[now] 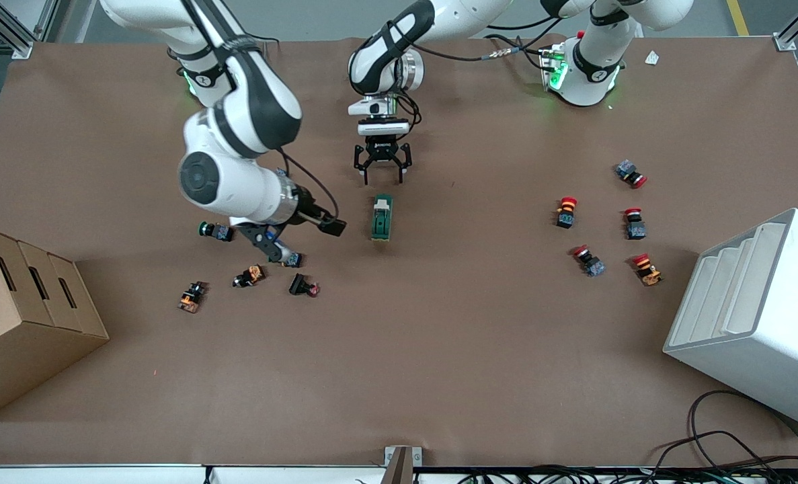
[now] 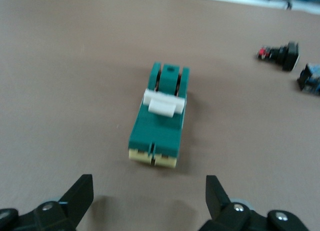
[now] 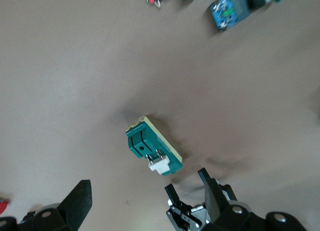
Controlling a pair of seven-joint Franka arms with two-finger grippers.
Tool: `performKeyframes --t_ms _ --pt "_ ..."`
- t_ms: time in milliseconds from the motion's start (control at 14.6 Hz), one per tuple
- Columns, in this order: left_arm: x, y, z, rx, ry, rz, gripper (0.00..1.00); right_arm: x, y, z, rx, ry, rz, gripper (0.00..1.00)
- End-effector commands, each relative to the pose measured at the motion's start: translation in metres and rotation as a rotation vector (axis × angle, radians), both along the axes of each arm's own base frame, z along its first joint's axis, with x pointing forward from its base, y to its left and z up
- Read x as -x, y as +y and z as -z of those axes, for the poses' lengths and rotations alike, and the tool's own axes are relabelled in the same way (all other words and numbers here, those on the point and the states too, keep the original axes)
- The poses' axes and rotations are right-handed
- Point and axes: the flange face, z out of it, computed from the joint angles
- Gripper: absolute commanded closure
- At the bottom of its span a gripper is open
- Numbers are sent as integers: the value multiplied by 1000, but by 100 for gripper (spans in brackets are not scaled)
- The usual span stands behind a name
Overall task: Close load switch with both arms
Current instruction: 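Lower the left gripper onto the switch base while the right gripper reaches the handle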
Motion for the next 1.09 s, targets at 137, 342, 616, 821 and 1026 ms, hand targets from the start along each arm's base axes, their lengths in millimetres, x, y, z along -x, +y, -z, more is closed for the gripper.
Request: performKeyframes --t_ms 137,342,616,821,1026 --pt "-17 4 15 -21 -154 75 1 34 40 56 7 -19 4 0" --pt "-16 8 30 -48 -201 110 1 50 65 79 20 -41 -29 0" --pt "-13 13 46 -74 -238 140 1 62 83 95 15 -55 -32 0" --pt "-9 15 52 -81 -241 143 1 70 93 104 16 -65 -43 0" --pt "-9 14 56 -83 -237 141 1 77 101 118 24 -83 -49 0"
